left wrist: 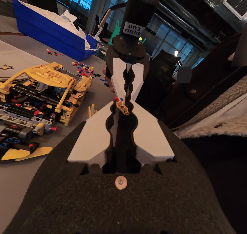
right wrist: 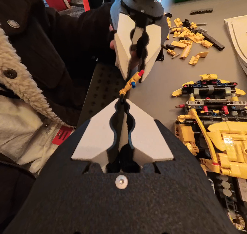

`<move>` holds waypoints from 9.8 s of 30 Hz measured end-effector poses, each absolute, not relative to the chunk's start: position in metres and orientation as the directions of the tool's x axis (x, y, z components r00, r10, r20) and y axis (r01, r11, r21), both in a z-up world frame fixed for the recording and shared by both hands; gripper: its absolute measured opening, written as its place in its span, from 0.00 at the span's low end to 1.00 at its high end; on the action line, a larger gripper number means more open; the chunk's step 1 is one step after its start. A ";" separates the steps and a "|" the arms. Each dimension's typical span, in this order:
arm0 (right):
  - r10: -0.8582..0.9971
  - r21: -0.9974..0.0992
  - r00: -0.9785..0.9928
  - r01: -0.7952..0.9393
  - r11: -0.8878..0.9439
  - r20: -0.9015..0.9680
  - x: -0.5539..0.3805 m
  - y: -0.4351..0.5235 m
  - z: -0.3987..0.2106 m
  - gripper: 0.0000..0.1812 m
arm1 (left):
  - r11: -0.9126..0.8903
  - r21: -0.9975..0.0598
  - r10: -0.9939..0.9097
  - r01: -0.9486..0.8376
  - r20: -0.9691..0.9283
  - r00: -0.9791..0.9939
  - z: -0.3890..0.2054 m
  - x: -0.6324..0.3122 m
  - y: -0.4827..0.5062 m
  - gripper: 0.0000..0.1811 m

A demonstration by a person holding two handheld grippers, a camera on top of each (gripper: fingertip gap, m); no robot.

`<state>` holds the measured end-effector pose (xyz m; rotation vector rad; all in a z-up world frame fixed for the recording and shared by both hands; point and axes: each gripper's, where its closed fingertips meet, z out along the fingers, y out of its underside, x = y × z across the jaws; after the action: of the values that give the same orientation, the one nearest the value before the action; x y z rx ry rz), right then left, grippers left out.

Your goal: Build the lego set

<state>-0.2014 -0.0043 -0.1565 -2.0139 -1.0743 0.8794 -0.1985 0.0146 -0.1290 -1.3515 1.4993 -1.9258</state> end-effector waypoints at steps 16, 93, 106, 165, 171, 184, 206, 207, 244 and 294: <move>0.732 -0.937 0.673 0.315 -0.149 0.110 -0.174 0.046 -0.120 0.25 | -0.652 -0.743 -0.665 -0.153 0.657 -0.356 -0.120 -0.196 0.067 0.03; 0.531 -0.733 0.682 0.662 -0.156 0.503 -0.167 0.063 -0.159 0.21 | -0.653 -0.703 -0.645 -0.281 0.711 -0.281 -0.145 -0.186 0.059 0.03; 0.528 -0.601 0.613 0.768 -0.222 0.588 -0.161 0.066 -0.174 0.13 | -0.503 -0.798 -0.794 -0.333 0.578 -0.187 -0.160 -0.179 0.054 0.03; 0.723 -0.875 0.495 -0.225 -0.429 -0.482 -0.201 0.036 -0.100 0.03 | -0.508 -0.861 -0.795 0.036 0.453 -0.405 -0.084 -0.199 0.044 0.18; 0.733 -0.857 0.450 -0.183 -0.483 -0.509 -0.205 0.031 -0.108 0.03 | -0.440 -0.893 -0.777 -0.099 0.433 -0.457 -0.101 -0.199 0.025 0.05; 0.757 -0.867 0.442 -0.107 -0.487 -0.480 -0.207 0.022 -0.113 0.03 | -0.459 -0.879 -0.743 -0.126 0.458 -0.488 -0.101 -0.203 0.021 0.04; 0.763 -0.861 0.400 -0.209 -0.463 -0.508 -0.202 0.023 -0.103 0.03 | -0.415 -0.907 -0.786 -0.068 0.395 -0.475 -0.096 -0.206 0.021 0.02; 0.762 -0.865 0.411 -0.212 -0.455 -0.501 -0.202 0.025 -0.103 0.03 | -0.412 -0.908 -0.787 -0.075 0.396 -0.472 -0.097 -0.206 0.022 0.02; 0.784 -0.867 0.370 -0.197 -0.458 -0.498 -0.206 0.015 -0.107 0.02 | -0.290 -0.951 -0.811 -0.106 0.303 -0.500 -0.110 -0.207 0.006 0.01; 0.766 -0.883 0.456 -0.115 -0.455 -0.454 -0.197 0.005 -0.129 0.08 | -0.168 -0.984 -0.873 -0.066 0.180 -0.453 -0.115 -0.201 0.003 0.02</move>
<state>-0.1967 0.0052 -0.1293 -1.7462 -0.5599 1.1496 -0.2013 0.0030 -0.1153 -1.0996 1.4823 -1.6868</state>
